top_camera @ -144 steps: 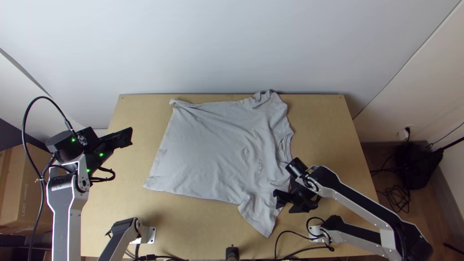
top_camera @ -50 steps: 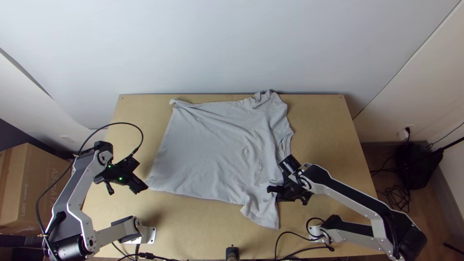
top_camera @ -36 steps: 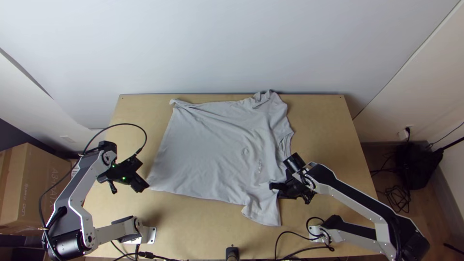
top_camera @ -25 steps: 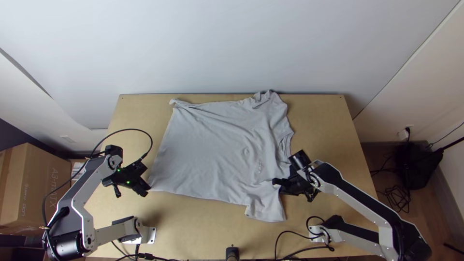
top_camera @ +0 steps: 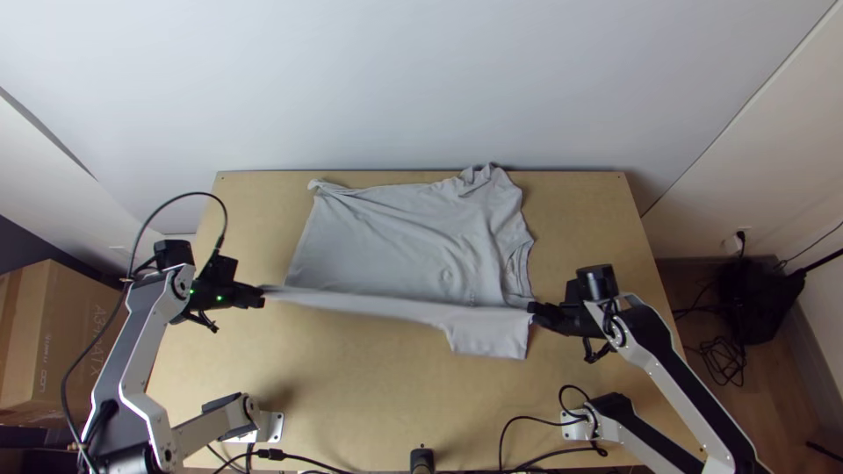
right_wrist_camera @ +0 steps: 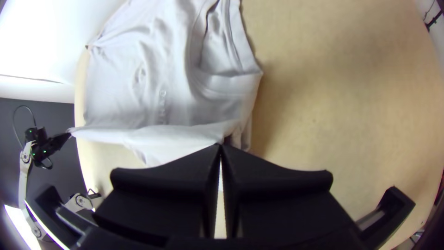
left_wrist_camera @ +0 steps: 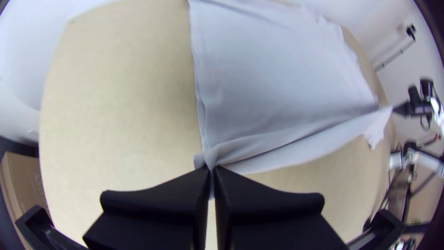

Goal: Fold the t-shirt

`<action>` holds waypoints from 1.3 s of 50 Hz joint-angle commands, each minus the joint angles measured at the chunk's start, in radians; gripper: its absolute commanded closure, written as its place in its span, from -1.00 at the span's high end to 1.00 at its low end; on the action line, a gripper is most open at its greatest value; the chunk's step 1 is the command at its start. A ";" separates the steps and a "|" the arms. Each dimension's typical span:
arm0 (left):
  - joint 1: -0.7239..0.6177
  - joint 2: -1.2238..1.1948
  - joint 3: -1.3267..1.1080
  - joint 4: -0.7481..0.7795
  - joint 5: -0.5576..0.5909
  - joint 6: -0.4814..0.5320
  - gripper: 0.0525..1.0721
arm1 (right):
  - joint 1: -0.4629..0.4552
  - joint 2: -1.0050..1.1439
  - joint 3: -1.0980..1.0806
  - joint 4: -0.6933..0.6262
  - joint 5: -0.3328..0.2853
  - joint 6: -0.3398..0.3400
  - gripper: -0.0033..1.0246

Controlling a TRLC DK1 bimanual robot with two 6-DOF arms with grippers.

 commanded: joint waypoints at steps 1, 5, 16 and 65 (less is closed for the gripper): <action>-0.017 -0.073 0.048 0.025 0.011 -0.210 -0.95 | -0.029 -0.106 0.007 0.085 0.044 -0.059 -0.95; -0.032 -0.104 0.094 0.032 0.010 -0.313 -0.95 | -0.049 -0.154 0.051 0.138 0.057 -0.110 -0.95; -0.162 -0.153 0.251 0.086 -0.104 -0.531 -0.95 | -0.122 -0.117 0.217 0.180 0.061 -0.113 -0.95; -0.311 0.060 1.134 0.309 -0.449 -0.686 -0.95 | -0.162 0.544 1.575 0.290 0.087 -0.167 -0.95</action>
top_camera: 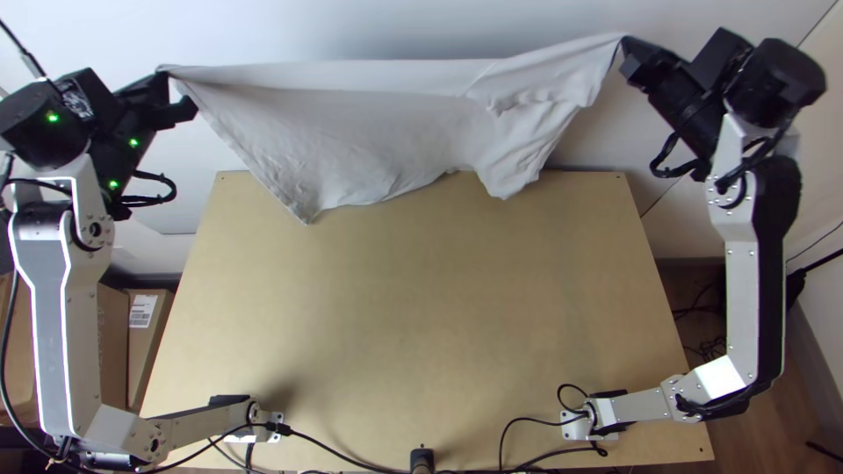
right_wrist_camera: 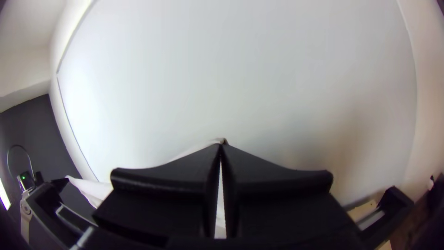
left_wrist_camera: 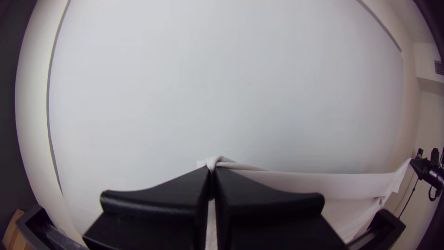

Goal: Fold the t-shirt

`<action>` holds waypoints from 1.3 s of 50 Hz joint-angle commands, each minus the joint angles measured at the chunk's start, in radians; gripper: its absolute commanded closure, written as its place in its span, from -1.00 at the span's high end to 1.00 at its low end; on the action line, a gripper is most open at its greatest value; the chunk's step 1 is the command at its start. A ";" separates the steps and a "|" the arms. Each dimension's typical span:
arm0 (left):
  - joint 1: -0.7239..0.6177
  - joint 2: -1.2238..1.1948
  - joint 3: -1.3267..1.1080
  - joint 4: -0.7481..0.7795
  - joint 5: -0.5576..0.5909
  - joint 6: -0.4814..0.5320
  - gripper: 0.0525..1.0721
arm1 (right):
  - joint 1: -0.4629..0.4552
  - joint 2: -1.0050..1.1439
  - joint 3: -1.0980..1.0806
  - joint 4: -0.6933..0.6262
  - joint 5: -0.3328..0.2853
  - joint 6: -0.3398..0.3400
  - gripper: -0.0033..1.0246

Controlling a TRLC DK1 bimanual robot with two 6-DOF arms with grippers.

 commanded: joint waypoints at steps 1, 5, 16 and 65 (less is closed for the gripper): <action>0.004 -0.063 0.070 0.040 -0.034 -0.021 -0.95 | 0.002 -0.045 0.093 0.033 0.023 -0.011 -0.95; 0.010 -0.117 0.066 0.049 -0.036 -0.020 -0.95 | 0.018 -0.113 0.076 0.035 0.021 -0.011 -0.95; 0.016 -0.352 0.000 0.034 -0.050 -0.023 -0.95 | 0.057 -0.386 -0.061 0.035 0.000 -0.011 -0.95; -0.011 -0.757 -1.043 0.068 0.142 -0.026 -0.95 | 0.081 -0.720 -1.050 0.201 -0.045 0.091 -0.95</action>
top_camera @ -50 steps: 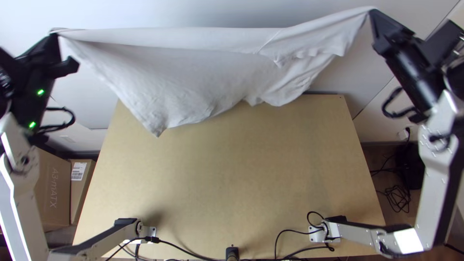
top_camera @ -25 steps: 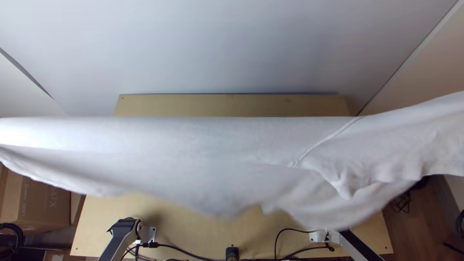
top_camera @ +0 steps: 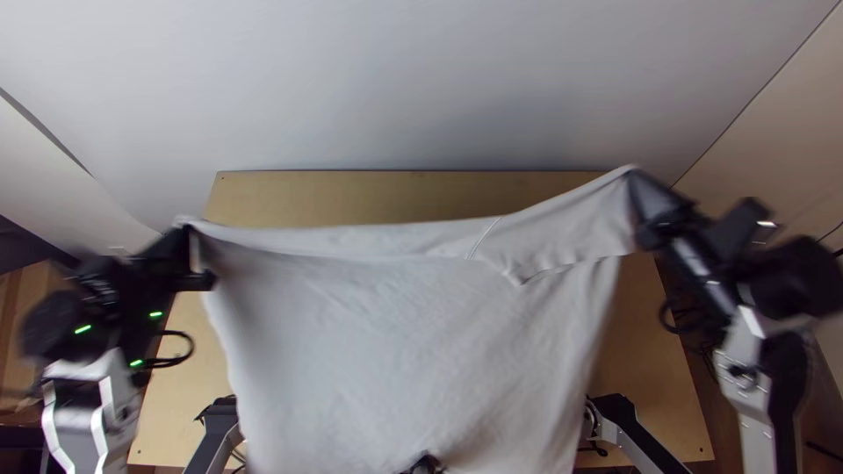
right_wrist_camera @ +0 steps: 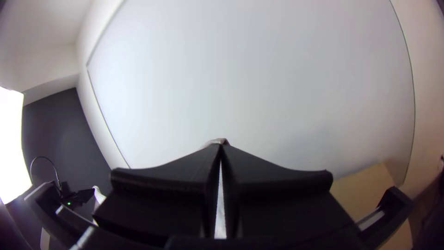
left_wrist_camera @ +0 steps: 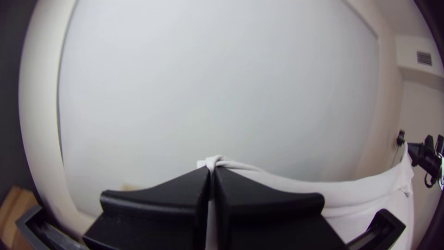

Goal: Fold the t-shirt

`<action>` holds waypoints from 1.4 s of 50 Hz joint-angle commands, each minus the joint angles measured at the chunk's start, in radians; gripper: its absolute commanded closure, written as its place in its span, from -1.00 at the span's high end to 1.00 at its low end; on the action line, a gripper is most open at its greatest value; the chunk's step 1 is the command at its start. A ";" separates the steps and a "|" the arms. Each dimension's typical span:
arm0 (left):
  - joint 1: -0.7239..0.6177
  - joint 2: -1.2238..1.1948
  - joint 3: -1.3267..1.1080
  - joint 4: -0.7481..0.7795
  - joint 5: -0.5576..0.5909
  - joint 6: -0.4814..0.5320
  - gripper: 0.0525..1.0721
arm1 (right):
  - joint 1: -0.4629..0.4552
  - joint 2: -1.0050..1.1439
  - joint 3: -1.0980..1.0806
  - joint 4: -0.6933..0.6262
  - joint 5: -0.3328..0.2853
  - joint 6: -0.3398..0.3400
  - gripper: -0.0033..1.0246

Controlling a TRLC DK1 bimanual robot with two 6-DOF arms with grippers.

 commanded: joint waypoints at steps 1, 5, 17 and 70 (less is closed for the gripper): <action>-0.009 -0.028 -0.220 0.076 0.045 -0.002 -0.96 | -0.002 -0.021 -0.228 0.076 -0.013 0.029 -0.95; -0.009 0.021 -0.305 0.139 0.066 -0.002 -0.96 | 0.000 -0.009 -0.371 0.160 -0.028 0.043 -0.95; -0.009 0.263 -0.354 0.292 0.109 0.002 -0.95 | -0.022 0.186 -0.457 0.301 -0.054 0.036 -0.95; 0.079 1.343 0.398 0.440 0.184 0.024 -0.95 | -0.143 1.207 0.298 0.283 -0.005 0.049 -0.95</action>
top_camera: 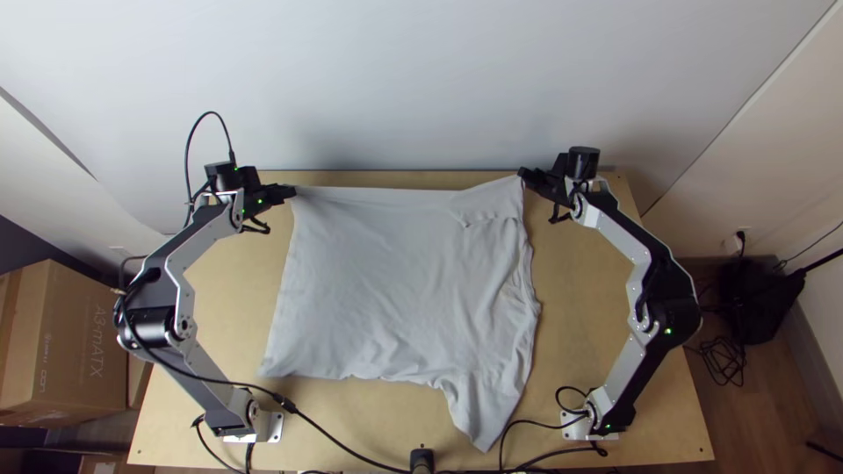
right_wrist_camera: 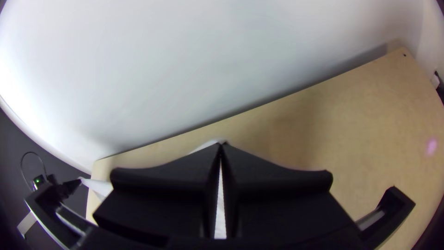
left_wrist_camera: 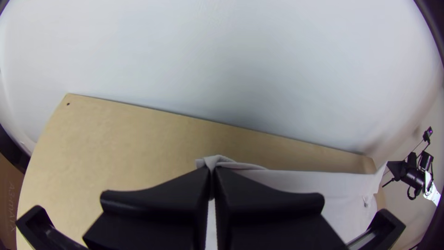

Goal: Fold the t-shirt

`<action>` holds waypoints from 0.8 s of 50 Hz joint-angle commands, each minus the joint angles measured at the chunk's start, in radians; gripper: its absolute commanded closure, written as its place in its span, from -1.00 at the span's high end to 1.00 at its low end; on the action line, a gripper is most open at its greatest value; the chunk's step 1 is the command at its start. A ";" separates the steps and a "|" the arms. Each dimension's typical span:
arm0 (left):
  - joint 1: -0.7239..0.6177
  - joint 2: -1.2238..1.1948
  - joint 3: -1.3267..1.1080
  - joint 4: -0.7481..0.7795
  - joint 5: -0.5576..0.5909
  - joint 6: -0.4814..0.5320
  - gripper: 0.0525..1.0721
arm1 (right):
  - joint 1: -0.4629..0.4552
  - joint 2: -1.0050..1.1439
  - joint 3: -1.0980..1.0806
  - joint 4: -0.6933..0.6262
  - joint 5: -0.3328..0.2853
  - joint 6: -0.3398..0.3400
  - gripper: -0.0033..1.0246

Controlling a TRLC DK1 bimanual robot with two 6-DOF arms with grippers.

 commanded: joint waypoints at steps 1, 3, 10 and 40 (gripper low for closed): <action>-0.009 0.073 0.114 -0.026 0.000 -0.006 -0.95 | -0.031 0.086 0.118 -0.039 0.023 0.019 -0.95; -0.010 0.094 0.149 -0.040 -0.001 -0.018 -0.95 | -0.037 0.117 0.162 -0.070 0.023 0.019 -0.95; -0.019 0.146 0.261 -0.137 -0.001 -0.027 -0.95 | -0.047 0.171 0.268 -0.144 0.024 0.021 -0.95; -0.021 0.148 0.365 -0.336 -0.003 -0.058 -0.95 | -0.024 0.060 0.259 -0.360 0.034 0.014 -0.95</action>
